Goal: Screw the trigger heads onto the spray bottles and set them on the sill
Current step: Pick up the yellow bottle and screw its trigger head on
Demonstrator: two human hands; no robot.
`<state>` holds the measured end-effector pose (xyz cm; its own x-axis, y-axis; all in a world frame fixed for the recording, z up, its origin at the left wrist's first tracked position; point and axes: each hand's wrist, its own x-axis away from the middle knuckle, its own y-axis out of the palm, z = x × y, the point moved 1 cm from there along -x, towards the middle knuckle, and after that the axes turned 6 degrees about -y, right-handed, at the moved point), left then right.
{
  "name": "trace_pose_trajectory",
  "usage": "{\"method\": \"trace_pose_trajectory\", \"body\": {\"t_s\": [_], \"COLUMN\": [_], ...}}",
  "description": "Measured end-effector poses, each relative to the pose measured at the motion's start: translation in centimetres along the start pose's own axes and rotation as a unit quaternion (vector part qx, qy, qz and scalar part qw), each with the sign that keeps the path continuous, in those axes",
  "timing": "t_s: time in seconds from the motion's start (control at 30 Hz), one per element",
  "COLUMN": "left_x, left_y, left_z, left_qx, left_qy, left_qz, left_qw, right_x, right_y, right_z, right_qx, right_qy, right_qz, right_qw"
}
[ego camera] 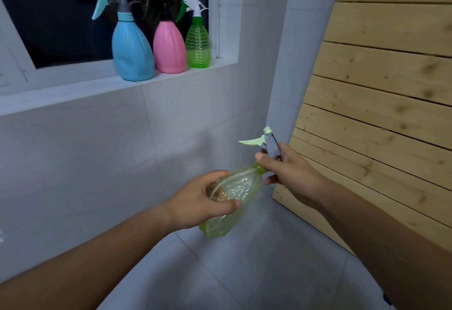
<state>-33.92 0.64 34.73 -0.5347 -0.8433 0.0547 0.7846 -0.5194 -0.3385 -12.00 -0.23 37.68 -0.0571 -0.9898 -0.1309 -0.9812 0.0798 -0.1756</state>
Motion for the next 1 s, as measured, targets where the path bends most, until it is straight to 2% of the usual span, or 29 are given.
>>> {"method": "trace_pose_trajectory", "body": {"t_s": [0.13,0.3,0.47,0.6,0.73,0.9,1.0], "left_x": [0.0,0.2,0.2,0.4,0.3,0.5,0.4], "left_y": [-0.2,-0.2,-0.5,-0.2,-0.5,-0.1,-0.4], "left_z": [0.1,0.0,-0.3,-0.2,-0.4,0.0,0.1], "left_qx": [-0.022,-0.037,-0.038,-0.037,-0.03,-0.031,-0.014], "left_qy": [0.01,0.01,0.007,0.007,0.002,0.005,-0.013], "left_qz": [-0.002,0.005,0.015,0.011,0.019,0.015,0.02], "left_qw": [1.0,0.999,0.999,0.999,0.999,0.999,1.0], "right_x": [-0.3,-0.5,-0.8,-0.7,-0.9,-0.6,-0.5], "right_y": [-0.3,0.6,0.7,1.1,1.1,1.2,0.8], "right_z": [0.0,0.8,0.6,0.9,0.9,0.4,-0.3], "right_qx": [-0.05,0.055,-0.044,0.027,-0.074,-0.015,-0.117], "right_qy": [0.004,-0.011,0.01,0.0,0.024,-0.006,0.031], "right_qz": [-0.043,0.007,-0.04,-0.009,-0.028,-0.005,-0.034], "right_qw": [0.998,0.998,0.998,1.0,0.997,1.0,0.992]}}
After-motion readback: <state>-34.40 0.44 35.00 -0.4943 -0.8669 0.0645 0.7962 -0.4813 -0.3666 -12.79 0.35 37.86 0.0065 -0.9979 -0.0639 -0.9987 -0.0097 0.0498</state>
